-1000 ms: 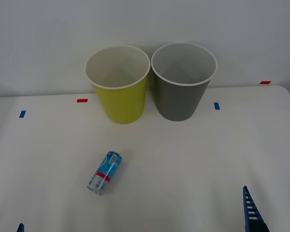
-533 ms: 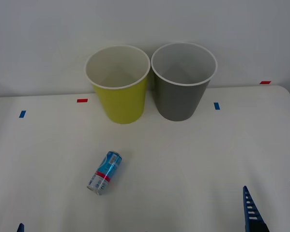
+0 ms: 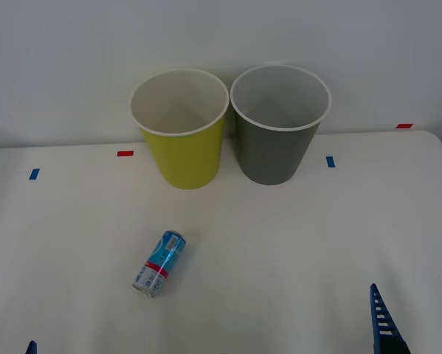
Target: Put cans in the gray bin and PET bottles in the light green bin.
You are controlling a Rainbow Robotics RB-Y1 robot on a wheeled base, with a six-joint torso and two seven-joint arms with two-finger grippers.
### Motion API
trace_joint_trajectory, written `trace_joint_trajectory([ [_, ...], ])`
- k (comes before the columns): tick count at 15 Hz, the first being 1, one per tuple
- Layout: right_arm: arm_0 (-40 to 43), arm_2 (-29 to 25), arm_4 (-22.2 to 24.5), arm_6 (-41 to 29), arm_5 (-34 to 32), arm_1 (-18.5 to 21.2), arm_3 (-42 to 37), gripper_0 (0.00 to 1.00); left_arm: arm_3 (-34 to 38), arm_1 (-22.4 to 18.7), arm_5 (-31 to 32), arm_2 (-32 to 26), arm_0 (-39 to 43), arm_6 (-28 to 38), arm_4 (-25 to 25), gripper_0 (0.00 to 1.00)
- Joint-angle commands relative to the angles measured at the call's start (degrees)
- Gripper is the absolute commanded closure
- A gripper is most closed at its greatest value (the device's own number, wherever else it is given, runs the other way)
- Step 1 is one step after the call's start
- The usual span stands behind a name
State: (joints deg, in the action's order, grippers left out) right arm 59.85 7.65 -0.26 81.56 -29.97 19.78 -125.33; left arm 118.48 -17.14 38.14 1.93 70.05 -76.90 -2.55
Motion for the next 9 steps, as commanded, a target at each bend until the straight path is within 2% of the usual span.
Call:
trace_joint_trajectory([
  [1, 0.0, 0.0, 0.0, 0.0, 0.0, 0.0, 0.0, 0.00, 0.0, 0.0, 0.0, 0.0, 0.0, 0.0, 0.0, 0.00],
  [2, 0.0, 0.0, 0.0, 0.0, 0.0, 0.0, 0.0, 0.00, -1.9, 0.5, -1.1, 1.0, -1.9, 0.0, 0.5, 0.00],
  [4, 0.0, 0.0, 0.0, 0.0, 0.0, 0.0, 0.0, 0.00, -0.8, 0.6, -2.1, -0.4, -1.5, 0.4, 3.9, 0.00],
  [9, 0.0, 0.0, 0.0, 0.0, 0.0, 0.0, 0.0, 0.00, 0.9, -2.1, -2.1, -0.3, -1.3, 0.9, 3.8, 0.00],
])
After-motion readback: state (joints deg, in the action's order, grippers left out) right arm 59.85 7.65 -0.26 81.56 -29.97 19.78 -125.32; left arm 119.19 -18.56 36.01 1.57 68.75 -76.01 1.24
